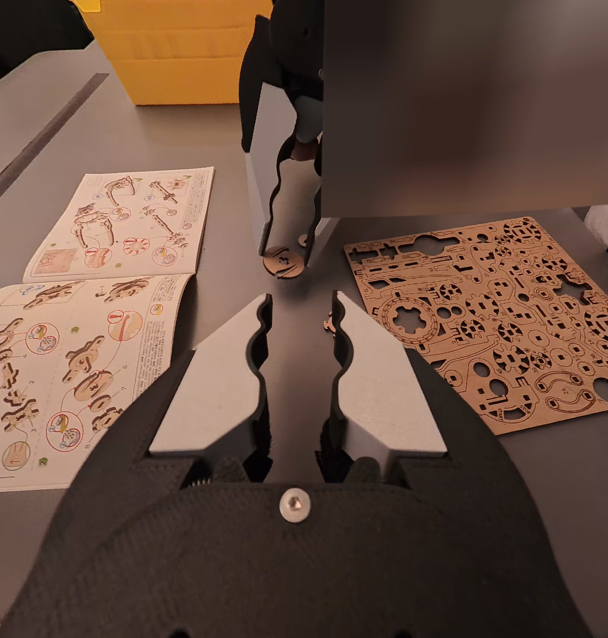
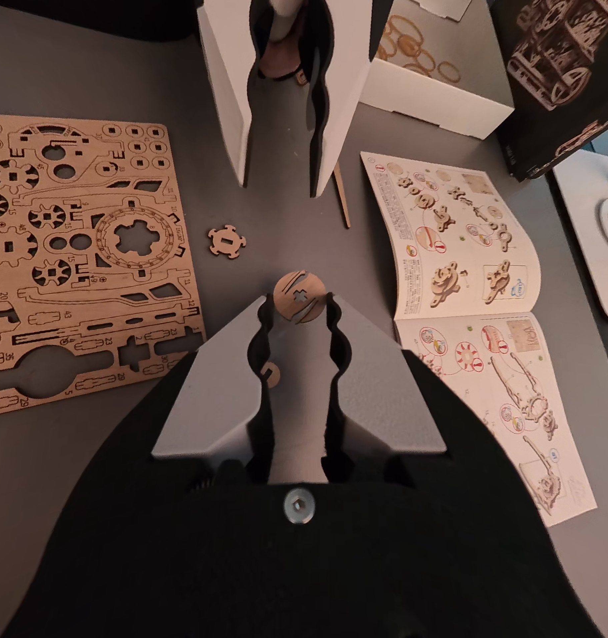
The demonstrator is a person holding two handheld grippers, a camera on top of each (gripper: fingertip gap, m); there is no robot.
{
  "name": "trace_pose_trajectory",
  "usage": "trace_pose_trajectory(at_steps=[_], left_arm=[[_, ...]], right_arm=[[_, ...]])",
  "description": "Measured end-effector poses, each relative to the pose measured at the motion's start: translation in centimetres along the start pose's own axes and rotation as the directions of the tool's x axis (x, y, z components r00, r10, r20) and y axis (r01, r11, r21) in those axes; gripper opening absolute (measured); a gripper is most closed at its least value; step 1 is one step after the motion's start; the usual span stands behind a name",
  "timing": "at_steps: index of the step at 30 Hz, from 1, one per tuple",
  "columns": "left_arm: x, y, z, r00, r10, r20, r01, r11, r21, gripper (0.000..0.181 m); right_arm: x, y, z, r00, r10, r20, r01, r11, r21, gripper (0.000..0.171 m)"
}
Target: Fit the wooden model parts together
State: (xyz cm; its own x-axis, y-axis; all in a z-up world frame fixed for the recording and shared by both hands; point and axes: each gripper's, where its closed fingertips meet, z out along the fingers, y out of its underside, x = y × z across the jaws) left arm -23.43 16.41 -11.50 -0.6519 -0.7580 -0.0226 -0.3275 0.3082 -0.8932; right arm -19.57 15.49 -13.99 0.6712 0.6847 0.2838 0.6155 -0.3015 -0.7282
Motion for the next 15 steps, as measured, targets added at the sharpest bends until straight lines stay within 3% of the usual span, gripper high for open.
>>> trace_pose_trajectory(at_steps=[5, 8, 11, 15], left_arm=[[0.0, 0.1, 0.1, 1.000, 0.006, 0.003, -0.006, 1.000, -0.007, 0.033], [0.0, 0.1, 0.1, 1.000, 0.008, 0.007, -0.008, 1.000, -0.009, 0.034], [-0.2, -0.1, 0.1, 1.000, 0.004, 0.016, -0.004, 1.000, 0.003, 0.036], [-1.3, -0.9, 0.2, 0.996, -0.040, 0.079, 0.037, 0.998, 0.042, 0.055]], right_arm=[[0.5, -0.3, 0.0, 0.997, 0.083, -0.001, -0.083, 0.996, 0.026, 0.030], [1.3, -2.1, -0.7, 0.931, 0.349, 0.106, -0.361, 0.921, 0.144, 0.029], [2.3, -3.5, -2.0, 0.760, 0.580, 0.292, -0.645, 0.729, 0.229, 0.029], [2.8, -5.7, -4.1, 0.389, 0.665, 0.638, -0.914, 0.366, 0.176, 0.028]])
